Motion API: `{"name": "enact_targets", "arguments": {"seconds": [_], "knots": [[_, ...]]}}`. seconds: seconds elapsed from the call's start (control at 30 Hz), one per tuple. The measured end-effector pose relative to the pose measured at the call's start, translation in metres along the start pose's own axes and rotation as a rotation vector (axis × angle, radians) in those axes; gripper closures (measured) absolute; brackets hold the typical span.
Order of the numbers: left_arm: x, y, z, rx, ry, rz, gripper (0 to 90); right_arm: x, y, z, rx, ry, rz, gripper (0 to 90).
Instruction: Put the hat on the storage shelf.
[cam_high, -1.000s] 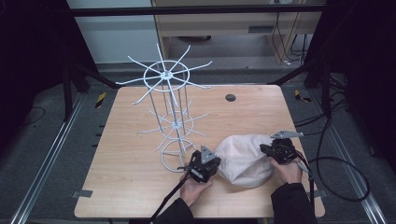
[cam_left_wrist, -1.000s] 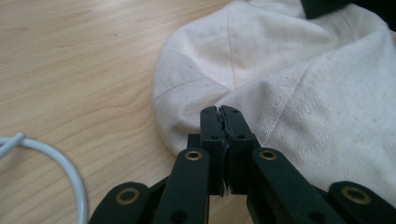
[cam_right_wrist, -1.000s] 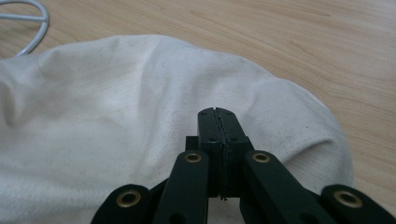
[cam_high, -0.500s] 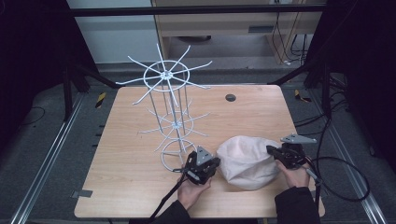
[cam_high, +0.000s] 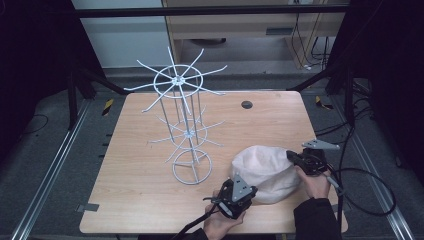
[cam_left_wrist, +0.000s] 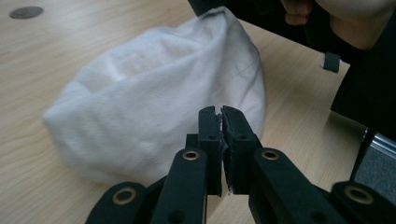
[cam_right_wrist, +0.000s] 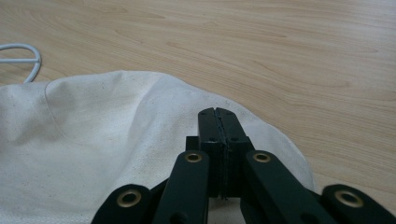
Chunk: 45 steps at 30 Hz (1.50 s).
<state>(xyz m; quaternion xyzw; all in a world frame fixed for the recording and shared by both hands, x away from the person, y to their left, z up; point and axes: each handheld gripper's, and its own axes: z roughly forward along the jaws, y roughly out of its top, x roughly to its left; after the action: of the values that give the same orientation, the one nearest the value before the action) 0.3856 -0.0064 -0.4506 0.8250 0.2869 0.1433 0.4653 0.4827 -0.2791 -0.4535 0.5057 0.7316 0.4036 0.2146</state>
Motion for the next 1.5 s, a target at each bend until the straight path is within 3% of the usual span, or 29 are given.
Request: {"name": "enact_targets", "arguments": {"seconds": [0.13,0.23,0.37,0.63,0.87,1.07,1.3,1.4,1.5], "knots": [[-0.003,-0.004,0.014,0.047,0.002,0.005,86.9,0.0,-0.001,0.002,0.016,0.0,-0.012,90.0],[0.009,-0.007,0.018,0.08,0.033,-0.01,87.8,-0.001,-0.003,0.003,0.033,-0.005,-0.024,90.0],[0.022,-0.007,0.019,0.08,0.06,-0.038,88.3,0.001,-0.006,0.0,0.051,-0.001,-0.018,90.0],[0.05,-0.002,0.027,0.086,0.158,-0.062,88.8,0.012,-0.019,-0.011,0.076,0.024,-0.044,90.0],[0.068,0.003,0.038,0.065,0.196,-0.095,88.8,0.022,-0.03,-0.023,0.073,0.06,-0.05,89.8],[0.079,0.006,0.048,0.042,0.206,-0.105,88.6,0.03,-0.037,-0.031,0.073,0.091,-0.052,89.9],[0.081,0.009,0.054,0.041,0.206,-0.107,87.8,0.041,-0.045,-0.038,0.075,0.129,-0.073,90.0],[0.08,0.01,0.051,0.041,0.205,-0.093,85.7,0.043,-0.045,-0.041,0.076,0.125,-0.085,88.9],[0.076,0.008,0.036,0.035,0.162,-0.073,81.1,0.041,-0.04,-0.046,0.039,0.099,-0.099,86.0]]}}
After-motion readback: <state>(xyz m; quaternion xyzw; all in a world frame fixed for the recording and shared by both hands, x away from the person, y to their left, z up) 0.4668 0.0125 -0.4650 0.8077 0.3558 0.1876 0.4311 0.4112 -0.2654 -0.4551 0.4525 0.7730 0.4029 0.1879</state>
